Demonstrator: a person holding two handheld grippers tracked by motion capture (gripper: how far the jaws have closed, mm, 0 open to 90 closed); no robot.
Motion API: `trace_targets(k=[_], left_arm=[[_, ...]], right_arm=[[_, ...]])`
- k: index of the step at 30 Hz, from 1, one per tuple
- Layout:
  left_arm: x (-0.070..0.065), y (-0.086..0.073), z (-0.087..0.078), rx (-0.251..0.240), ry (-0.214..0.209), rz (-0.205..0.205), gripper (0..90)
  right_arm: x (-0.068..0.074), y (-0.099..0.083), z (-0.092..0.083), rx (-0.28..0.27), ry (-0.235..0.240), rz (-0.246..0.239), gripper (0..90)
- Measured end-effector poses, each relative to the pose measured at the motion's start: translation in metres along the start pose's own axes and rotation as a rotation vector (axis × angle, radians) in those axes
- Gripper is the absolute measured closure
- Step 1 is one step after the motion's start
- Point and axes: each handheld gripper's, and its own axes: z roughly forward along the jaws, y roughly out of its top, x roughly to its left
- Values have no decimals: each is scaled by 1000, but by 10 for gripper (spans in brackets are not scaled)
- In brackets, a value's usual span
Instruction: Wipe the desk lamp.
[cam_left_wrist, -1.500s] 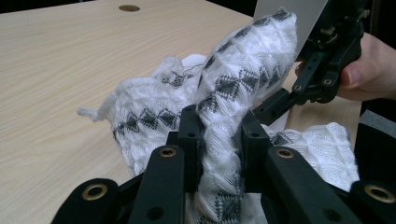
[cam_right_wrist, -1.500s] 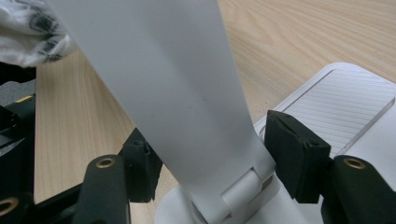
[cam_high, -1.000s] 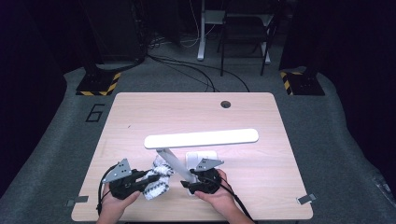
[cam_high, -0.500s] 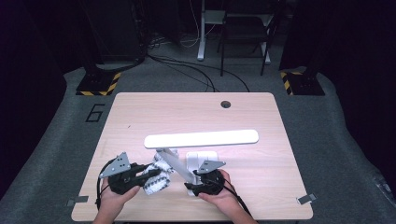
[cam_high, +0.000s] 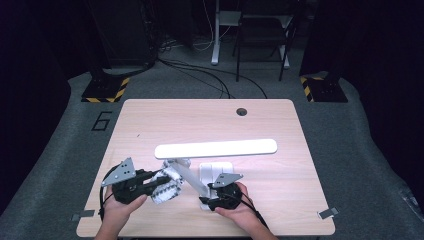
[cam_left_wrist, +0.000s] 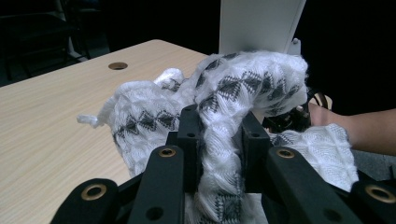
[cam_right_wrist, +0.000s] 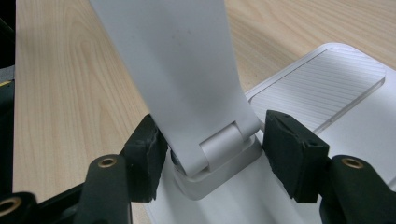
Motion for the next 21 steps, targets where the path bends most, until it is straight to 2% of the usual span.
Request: trace_targets(k=[7,15,21], left_arm=[[-2,8,-3,-9,-1,10,751],[-3,26,-11,-15,8,44,751],[-3,40,-19,-37,19,60,752]], right_arm=[[0,0,0,-3,-7,-8,407],[1,-1,0,-8,-8,-13,411],[1,-2,0,-10,-13,-7,412]])
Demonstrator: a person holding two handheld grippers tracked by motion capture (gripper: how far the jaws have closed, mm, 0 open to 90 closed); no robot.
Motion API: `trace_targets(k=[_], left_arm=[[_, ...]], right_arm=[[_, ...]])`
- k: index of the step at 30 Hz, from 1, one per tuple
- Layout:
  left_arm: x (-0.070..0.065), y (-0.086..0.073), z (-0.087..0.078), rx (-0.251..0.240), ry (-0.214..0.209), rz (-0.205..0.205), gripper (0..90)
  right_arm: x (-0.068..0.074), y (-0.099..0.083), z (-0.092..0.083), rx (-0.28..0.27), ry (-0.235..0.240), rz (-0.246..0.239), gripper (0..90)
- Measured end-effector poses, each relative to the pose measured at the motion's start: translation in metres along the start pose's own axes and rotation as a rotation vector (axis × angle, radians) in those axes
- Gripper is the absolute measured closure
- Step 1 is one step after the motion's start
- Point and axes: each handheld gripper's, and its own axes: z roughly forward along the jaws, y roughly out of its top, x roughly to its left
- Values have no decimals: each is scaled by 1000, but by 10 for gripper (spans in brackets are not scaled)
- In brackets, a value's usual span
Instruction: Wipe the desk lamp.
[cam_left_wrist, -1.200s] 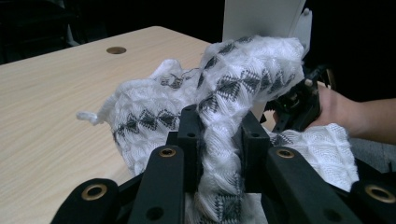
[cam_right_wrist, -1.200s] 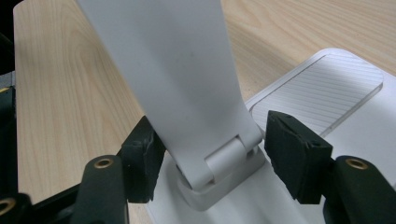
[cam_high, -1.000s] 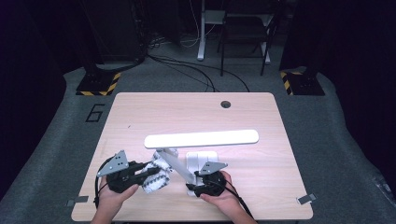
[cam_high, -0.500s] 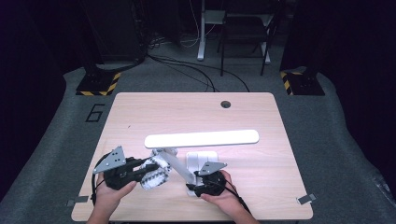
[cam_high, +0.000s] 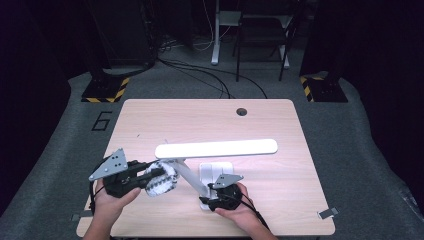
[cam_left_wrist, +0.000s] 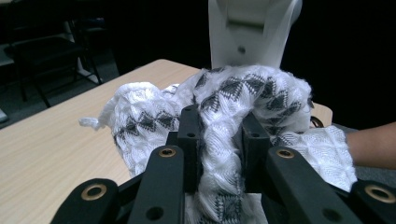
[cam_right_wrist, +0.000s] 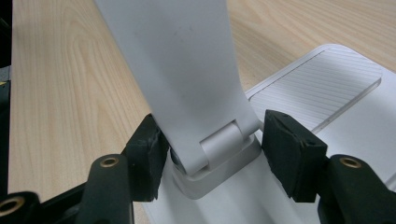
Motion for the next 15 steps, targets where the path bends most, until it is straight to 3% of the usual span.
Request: trace_targets(k=[12,15], left_arm=[[3,16,-12,-51,5,-16,752],[3,20,-13,-49,14,-5,752]], right_arm=[[0,0,0,-2,2,0,413],[0,-1,0,-4,-2,-2,414]])
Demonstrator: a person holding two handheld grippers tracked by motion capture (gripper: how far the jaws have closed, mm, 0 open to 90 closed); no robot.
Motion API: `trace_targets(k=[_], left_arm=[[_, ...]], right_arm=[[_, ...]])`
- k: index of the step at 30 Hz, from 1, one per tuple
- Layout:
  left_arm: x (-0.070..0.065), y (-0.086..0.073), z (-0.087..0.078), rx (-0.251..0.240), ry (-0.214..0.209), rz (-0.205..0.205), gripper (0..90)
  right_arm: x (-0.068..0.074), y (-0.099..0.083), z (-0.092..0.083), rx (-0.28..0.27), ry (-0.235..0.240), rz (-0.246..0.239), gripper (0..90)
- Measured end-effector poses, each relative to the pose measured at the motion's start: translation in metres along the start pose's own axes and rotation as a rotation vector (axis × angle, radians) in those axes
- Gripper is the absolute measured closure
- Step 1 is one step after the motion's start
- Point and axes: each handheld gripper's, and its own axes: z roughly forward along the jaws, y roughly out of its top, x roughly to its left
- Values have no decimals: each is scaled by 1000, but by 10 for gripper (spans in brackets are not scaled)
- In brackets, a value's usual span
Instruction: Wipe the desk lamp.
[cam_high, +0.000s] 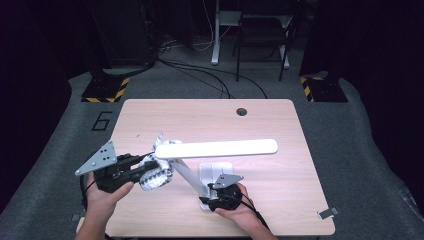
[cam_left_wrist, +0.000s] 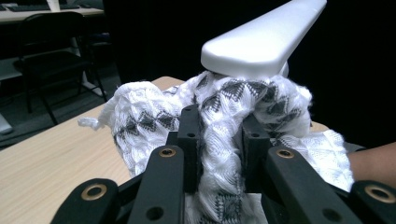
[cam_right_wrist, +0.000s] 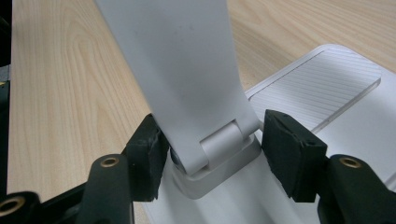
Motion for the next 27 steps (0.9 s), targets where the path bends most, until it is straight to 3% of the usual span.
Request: trace_targets(k=[12,27], left_arm=[[-3,1,6,-21,-4,14,752],[-7,-8,16,12,-20,35,751]], right_arm=[[0,0,0,4,-2,-30,425],[1,0,0,9,-7,-49,434]])
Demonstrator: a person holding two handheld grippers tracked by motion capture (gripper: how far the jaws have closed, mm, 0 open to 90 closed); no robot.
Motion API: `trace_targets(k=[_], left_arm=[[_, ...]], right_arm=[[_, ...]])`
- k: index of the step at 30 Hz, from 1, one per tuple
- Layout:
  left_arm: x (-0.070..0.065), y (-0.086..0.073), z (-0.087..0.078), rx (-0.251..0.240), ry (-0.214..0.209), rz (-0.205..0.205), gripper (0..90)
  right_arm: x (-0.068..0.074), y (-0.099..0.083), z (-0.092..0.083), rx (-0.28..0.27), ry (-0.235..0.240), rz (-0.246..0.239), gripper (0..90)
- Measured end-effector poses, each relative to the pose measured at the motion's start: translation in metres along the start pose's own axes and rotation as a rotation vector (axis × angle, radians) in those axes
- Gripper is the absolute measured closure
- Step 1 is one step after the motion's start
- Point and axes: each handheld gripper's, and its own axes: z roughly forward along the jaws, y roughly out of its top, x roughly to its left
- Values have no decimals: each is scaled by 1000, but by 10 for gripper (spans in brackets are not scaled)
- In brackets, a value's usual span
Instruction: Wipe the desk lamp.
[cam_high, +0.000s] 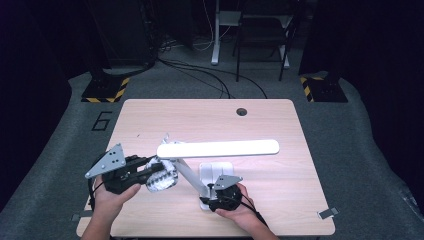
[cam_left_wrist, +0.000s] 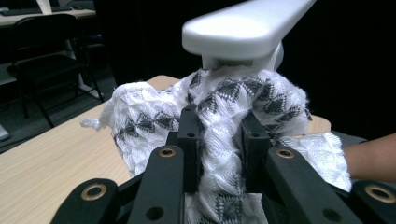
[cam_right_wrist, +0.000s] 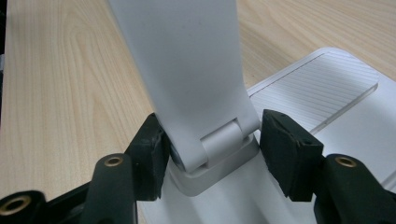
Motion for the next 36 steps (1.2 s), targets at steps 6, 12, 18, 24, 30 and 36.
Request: trace_targets(k=[6,12,18,24,30,36], left_arm=[[-2,-13,11,28,-13,-7,751],[-3,-31,21,43,-32,-20,751],[-3,-47,32,67,-52,-27,751],[-4,-59,40,83,-72,-29,750],[-5,-71,48,96,-85,-28,750],[-6,-79,55,119,-96,-32,750]], right_arm=[[0,0,0,-1,1,-5,434],[0,0,0,-5,-2,-6,434],[0,-1,0,-7,-4,-4,434],[1,-1,0,-5,-3,4,434],[1,-1,0,-5,-2,4,434],[1,-1,0,-6,-3,6,434]])
